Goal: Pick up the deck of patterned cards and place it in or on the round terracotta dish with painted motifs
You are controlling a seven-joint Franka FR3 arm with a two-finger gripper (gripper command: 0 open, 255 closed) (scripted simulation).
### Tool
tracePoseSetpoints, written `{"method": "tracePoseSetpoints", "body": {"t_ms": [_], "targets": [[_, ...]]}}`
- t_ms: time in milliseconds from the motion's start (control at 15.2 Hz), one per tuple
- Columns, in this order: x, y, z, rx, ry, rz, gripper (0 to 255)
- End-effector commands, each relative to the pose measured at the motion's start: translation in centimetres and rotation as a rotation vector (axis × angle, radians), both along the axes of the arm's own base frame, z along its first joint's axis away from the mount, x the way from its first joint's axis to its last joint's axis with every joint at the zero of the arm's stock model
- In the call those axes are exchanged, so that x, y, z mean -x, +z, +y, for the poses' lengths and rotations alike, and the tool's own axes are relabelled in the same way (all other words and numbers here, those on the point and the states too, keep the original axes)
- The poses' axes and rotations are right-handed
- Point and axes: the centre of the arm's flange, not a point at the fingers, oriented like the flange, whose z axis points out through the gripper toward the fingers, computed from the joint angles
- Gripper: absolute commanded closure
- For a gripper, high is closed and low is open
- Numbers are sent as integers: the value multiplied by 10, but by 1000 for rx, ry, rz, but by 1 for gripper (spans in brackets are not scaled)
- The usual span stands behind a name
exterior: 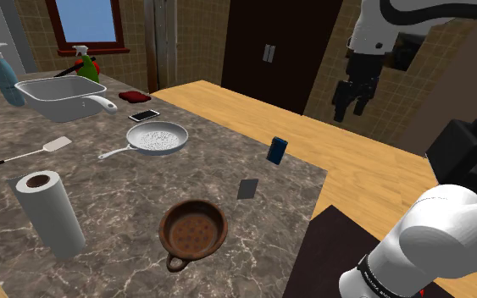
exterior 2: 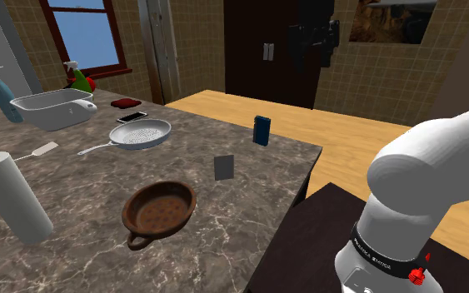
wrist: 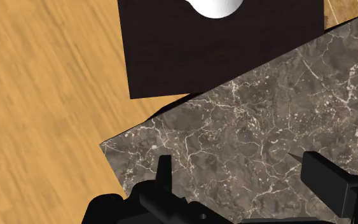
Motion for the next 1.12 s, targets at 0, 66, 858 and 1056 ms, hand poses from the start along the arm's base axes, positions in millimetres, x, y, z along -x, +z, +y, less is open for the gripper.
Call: {"method": "tracePoseSetpoints", "body": {"t_ms": [0, 66, 858, 1056], "targets": [[0, 0, 0, 0, 0, 0, 0], [2, -9, 10, 6, -7, -22, 0], [2, -120, 130, 80, -94, -290, 0], [-4, -149, 158, 99, -116, -356, 0]]}}
